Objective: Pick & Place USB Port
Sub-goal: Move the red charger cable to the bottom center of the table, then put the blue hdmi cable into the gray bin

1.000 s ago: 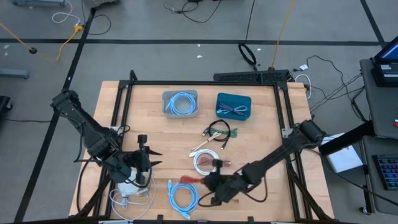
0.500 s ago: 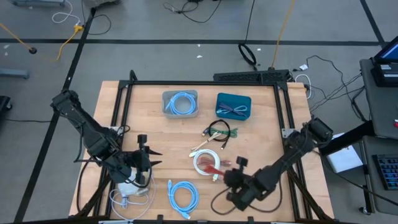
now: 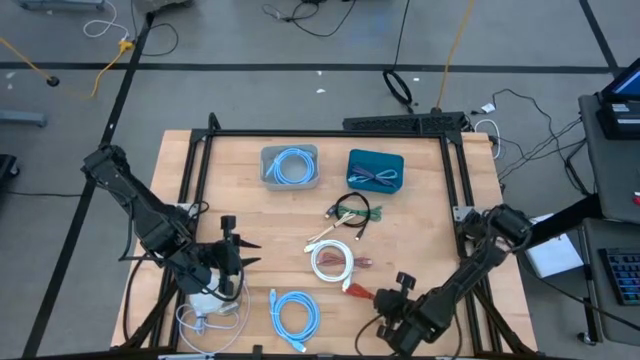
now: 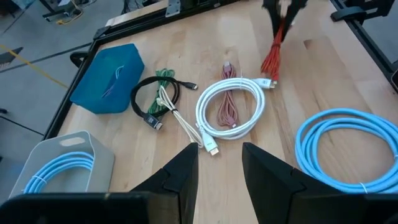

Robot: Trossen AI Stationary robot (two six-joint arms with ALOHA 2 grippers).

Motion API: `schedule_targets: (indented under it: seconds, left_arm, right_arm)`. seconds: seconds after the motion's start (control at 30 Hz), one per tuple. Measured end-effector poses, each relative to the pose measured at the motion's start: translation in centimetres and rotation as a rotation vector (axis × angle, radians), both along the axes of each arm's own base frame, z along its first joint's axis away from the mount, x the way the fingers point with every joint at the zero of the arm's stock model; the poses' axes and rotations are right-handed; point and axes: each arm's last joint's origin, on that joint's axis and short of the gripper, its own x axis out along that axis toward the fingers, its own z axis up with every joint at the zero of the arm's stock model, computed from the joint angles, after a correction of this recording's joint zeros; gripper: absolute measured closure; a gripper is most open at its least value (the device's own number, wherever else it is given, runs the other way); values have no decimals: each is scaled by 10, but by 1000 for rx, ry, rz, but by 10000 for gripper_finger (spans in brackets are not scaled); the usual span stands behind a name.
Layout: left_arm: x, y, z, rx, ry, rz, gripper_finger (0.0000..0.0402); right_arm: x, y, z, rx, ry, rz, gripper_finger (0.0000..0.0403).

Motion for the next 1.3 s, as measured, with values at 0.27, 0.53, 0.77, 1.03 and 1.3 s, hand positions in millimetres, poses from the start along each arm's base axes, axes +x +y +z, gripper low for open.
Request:
schedule_targets:
  seconds: [0.27, 0.53, 0.77, 1.03, 1.3]
  left_arm:
    - [0, 0, 0, -6, 9, -13, 273]
    - [0, -1, 0, -6, 8, -13, 273]
    - [0, -1, 0, -16, 4, -9, 273]
    - [6, 2, 1, -61, 10, -17, 273]
    - [54, 10, -59, -226, 300, -144, 273]
  right_arm:
    - [-2, -8, -30, 121, -16, -15, 383]
    - [-2, -7, -29, 110, -45, -25, 376]
    - [13, 5, 21, 105, -235, 66, 271]
    - [21, 13, 71, 37, -387, 177, 191]
    - [21, 10, 94, -247, -532, 200, 180]
